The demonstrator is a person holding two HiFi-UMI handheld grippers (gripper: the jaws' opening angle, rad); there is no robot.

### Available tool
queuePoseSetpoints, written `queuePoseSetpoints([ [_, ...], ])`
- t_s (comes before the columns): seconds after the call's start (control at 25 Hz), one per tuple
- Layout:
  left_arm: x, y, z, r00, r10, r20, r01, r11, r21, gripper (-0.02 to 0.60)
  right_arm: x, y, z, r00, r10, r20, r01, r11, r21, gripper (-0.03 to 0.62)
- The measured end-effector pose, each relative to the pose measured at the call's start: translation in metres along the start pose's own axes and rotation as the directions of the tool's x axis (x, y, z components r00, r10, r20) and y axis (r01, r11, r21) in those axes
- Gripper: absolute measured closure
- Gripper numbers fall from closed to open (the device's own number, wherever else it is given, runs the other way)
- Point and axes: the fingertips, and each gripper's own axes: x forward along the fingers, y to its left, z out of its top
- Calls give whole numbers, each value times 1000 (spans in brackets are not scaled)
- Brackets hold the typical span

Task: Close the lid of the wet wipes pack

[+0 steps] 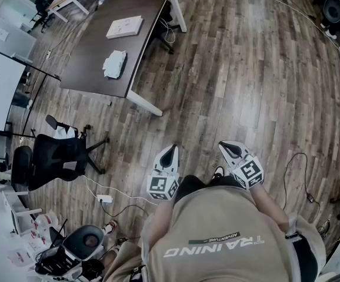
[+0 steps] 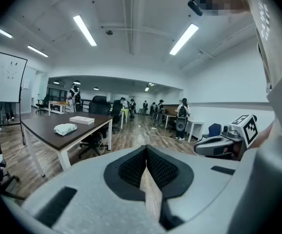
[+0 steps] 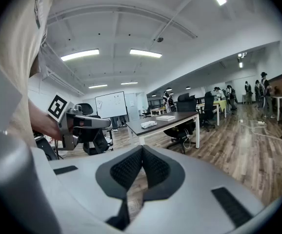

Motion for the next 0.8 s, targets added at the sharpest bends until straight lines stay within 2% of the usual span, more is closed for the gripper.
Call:
queuePoseSetpoints([
  [0.24, -5, 23, -5, 1000, -15, -17, 15, 1000, 16, 571, 47, 1, 8, 999, 44, -13, -44, 999, -6, 580],
  [0.36, 7, 40, -17, 999, -27, -42, 26, 999, -27, 571, 76, -5, 17, 999, 42, -31, -42, 999, -14, 580],
  [0.48, 30, 63, -18, 999, -42, -33, 40, 997, -66, 571, 98, -14, 19, 997, 12, -72, -14, 1000, -16, 580],
  [0.6, 58, 92, 0, 999, -51, 1, 51, 996, -77, 571, 119, -25, 31, 995, -9, -102, 6, 1000, -31, 580],
  [0.8, 94, 145, 38, 995, -75, 59, 79, 994, -74, 571, 170, -41, 75, 995, -23, -101, 17, 998, -65, 580],
])
